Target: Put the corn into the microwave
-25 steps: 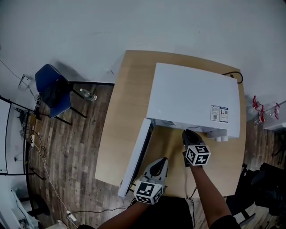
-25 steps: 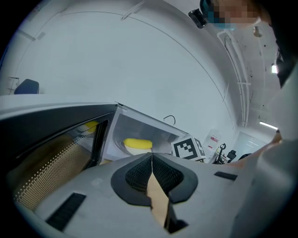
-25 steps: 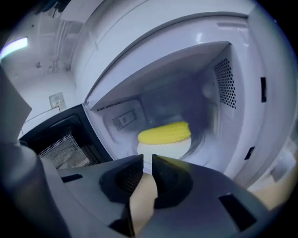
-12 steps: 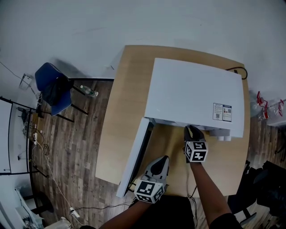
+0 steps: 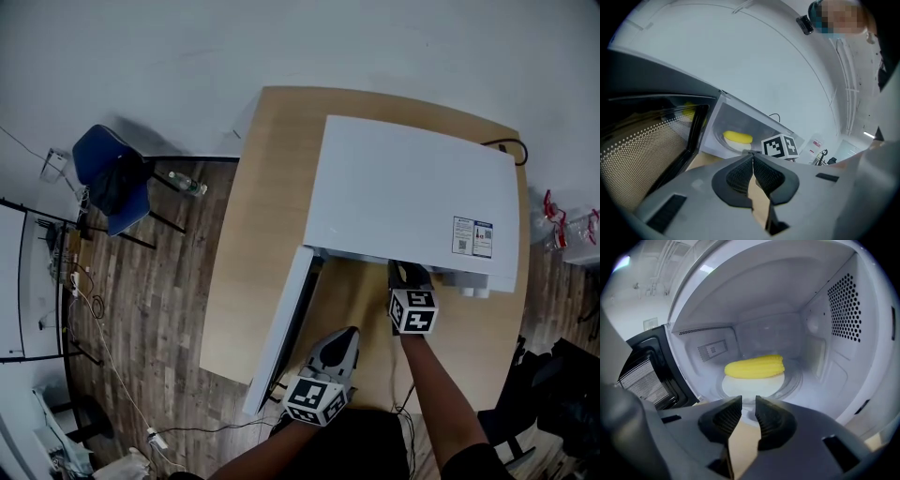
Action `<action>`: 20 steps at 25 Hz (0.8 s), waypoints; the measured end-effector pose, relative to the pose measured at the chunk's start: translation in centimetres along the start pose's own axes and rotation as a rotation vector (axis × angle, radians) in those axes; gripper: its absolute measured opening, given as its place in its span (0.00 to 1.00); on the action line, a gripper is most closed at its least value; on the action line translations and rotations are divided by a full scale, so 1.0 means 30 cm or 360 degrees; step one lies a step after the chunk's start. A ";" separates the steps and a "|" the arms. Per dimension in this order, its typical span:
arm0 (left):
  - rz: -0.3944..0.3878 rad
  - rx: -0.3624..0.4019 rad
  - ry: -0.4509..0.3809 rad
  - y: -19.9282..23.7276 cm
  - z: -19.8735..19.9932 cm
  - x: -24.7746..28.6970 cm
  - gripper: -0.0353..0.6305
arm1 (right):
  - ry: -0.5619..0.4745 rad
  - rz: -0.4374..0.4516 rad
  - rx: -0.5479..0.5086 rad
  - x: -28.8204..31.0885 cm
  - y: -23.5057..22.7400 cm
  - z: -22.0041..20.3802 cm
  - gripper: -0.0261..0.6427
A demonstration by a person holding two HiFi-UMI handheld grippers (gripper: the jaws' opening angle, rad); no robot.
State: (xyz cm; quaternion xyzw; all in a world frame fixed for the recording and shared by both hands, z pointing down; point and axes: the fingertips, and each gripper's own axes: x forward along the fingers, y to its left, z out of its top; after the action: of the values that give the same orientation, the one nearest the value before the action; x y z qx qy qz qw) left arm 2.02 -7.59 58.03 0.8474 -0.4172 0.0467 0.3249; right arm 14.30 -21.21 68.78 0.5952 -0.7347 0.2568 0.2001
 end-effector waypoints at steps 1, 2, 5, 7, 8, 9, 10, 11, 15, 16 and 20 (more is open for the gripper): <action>-0.0001 0.0000 0.0000 -0.002 0.000 0.001 0.07 | -0.0002 -0.0001 -0.0006 0.004 0.000 0.005 0.25; -0.0002 0.0000 -0.0002 -0.004 0.001 0.001 0.07 | -0.0003 -0.0002 -0.0011 0.009 0.000 0.008 0.25; 0.0005 0.0001 -0.0007 -0.001 0.003 -0.003 0.07 | 0.0006 -0.0008 -0.0034 0.027 0.003 0.019 0.25; 0.0020 -0.0002 -0.0010 0.009 0.005 -0.008 0.07 | 0.0012 -0.0009 -0.0041 0.038 0.005 0.028 0.26; 0.0029 -0.0003 -0.0013 0.015 0.006 -0.011 0.07 | 0.0011 -0.0008 -0.0038 0.043 0.005 0.032 0.26; 0.0035 -0.0005 -0.0018 0.020 0.008 -0.014 0.07 | 0.0009 -0.0010 -0.0034 0.047 0.004 0.035 0.26; 0.0038 -0.0007 -0.0025 0.024 0.011 -0.017 0.07 | 0.0005 -0.0014 -0.0031 0.051 0.002 0.037 0.26; 0.0035 -0.0012 -0.0035 0.027 0.014 -0.021 0.07 | 0.0001 -0.0021 -0.0026 0.051 0.000 0.039 0.26; 0.0038 -0.0022 -0.0060 0.044 0.019 -0.043 0.07 | -0.0033 -0.0022 -0.0009 0.021 0.018 0.055 0.27; 0.0042 -0.0019 -0.0058 0.043 0.017 -0.049 0.07 | -0.0037 -0.0014 -0.0012 0.002 0.026 0.056 0.27; 0.0029 0.0020 -0.0059 0.008 0.034 -0.076 0.07 | -0.0048 -0.0032 0.0005 -0.123 0.030 0.068 0.28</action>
State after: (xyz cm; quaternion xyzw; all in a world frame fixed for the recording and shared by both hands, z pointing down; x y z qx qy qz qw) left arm 0.17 -6.77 56.55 0.8464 -0.4305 0.0367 0.3114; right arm 14.22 -19.49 64.84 0.6066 -0.7312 0.2469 0.1908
